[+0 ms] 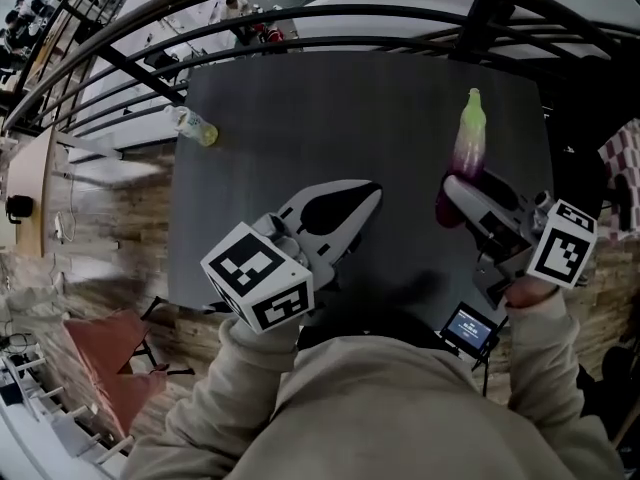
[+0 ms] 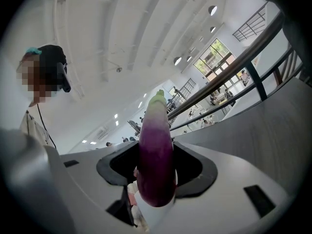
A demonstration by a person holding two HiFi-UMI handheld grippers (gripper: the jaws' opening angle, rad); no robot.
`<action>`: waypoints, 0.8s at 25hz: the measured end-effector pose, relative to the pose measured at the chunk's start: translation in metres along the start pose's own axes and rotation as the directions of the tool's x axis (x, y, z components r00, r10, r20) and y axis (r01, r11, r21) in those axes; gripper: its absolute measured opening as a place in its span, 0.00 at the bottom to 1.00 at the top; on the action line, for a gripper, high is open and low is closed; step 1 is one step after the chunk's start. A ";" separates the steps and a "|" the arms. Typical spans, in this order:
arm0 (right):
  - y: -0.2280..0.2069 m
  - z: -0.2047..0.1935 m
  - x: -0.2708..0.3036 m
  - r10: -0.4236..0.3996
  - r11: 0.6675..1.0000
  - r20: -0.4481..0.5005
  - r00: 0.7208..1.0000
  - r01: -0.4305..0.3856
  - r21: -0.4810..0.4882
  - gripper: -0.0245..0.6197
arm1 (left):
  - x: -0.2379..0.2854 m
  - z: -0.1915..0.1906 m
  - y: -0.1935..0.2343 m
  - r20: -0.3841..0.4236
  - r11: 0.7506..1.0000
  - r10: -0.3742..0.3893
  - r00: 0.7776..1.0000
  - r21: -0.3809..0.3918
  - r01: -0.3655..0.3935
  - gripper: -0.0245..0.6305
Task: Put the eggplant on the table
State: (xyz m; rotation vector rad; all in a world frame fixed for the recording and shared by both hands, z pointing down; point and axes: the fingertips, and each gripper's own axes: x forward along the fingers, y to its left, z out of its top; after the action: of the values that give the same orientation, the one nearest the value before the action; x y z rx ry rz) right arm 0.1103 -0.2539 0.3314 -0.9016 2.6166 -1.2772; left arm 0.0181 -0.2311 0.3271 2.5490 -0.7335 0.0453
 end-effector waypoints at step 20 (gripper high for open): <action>-0.063 -0.067 0.018 -0.095 0.990 -0.128 0.987 0.107 0.095 0.39 | 0.010 -0.094 0.026 -0.096 0.992 -0.026 0.995 -0.124 0.014 0.04</action>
State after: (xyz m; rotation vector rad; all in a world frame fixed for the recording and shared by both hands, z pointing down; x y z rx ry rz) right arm 0.1029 -0.2470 0.4243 -0.9796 2.5981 -1.5234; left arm 0.0227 -0.2118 0.4230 2.4176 -0.6520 0.1136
